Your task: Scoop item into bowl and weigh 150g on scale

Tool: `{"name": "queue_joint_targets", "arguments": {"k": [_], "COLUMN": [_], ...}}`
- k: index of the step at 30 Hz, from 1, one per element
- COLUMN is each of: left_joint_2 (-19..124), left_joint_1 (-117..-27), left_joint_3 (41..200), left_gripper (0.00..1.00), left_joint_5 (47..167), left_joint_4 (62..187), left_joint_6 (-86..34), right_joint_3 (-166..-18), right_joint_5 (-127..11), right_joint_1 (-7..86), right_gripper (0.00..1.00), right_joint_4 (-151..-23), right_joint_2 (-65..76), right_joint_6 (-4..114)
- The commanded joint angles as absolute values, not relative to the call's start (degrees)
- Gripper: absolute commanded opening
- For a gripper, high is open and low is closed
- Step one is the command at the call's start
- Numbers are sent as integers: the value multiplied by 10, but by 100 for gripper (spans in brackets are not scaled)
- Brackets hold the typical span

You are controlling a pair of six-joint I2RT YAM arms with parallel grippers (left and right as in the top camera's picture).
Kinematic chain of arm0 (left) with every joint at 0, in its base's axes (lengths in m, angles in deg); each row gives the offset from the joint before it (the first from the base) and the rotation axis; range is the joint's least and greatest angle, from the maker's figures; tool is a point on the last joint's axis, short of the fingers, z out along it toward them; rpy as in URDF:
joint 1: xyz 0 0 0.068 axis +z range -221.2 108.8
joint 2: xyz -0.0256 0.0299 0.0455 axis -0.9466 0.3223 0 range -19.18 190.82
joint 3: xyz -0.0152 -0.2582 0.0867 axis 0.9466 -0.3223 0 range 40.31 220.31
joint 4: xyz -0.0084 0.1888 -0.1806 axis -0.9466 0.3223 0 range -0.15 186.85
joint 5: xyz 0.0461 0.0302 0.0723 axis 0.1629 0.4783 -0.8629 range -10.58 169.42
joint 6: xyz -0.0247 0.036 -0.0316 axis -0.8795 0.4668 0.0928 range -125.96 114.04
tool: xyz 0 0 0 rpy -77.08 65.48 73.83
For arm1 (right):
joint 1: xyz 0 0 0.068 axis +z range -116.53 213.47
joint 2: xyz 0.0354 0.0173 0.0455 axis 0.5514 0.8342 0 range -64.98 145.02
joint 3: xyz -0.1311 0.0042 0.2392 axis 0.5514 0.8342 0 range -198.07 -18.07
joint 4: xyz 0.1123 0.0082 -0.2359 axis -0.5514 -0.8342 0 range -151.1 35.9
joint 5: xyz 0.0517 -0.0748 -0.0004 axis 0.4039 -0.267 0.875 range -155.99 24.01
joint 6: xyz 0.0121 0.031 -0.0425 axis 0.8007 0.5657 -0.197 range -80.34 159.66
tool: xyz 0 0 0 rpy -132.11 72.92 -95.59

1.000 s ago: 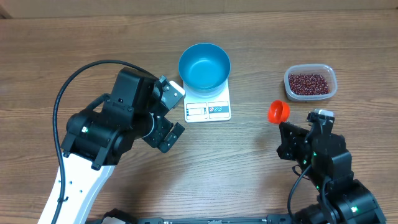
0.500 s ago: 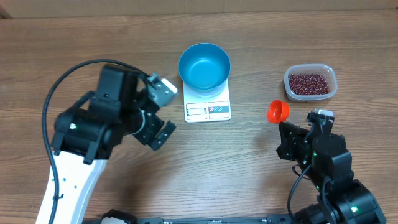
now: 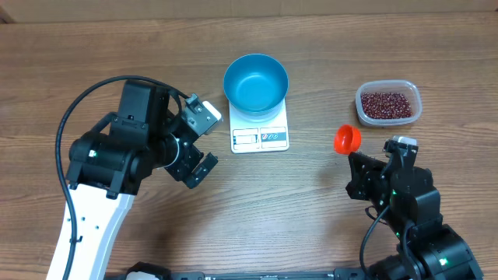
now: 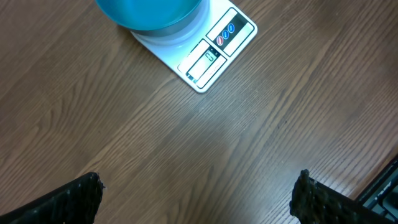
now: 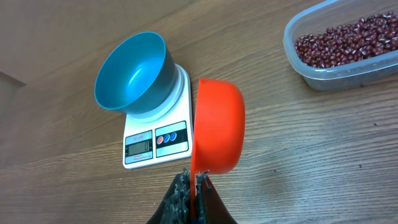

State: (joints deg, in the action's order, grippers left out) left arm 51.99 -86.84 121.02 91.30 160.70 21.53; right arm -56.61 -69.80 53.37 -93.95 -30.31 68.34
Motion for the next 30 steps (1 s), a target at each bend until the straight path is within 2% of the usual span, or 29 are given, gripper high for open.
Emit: {"name": "queue_joint_targets", "arguments": {"k": [1, 23, 30], "left_joint_2": [525, 525, 525], "left_joint_1": [-866, -866, -866], "left_joint_3": [1191, 1187, 1187], "left_gripper": [100, 99, 100], "left_joint_5": [926, 926, 926], "left_joint_4": [1594, 1595, 1595], "left_joint_6": [227, 206, 206], "right_joint_3": [-577, -597, -654], "right_joint_5": [-697, -682, -648], "right_joint_1": [531, 531, 531], "right_gripper": [4, 4, 4], "right_joint_4": [-934, -931, -935], "right_joint_2": [-306, -306, -306], "right_joint_6": [681, 683, 762]}}
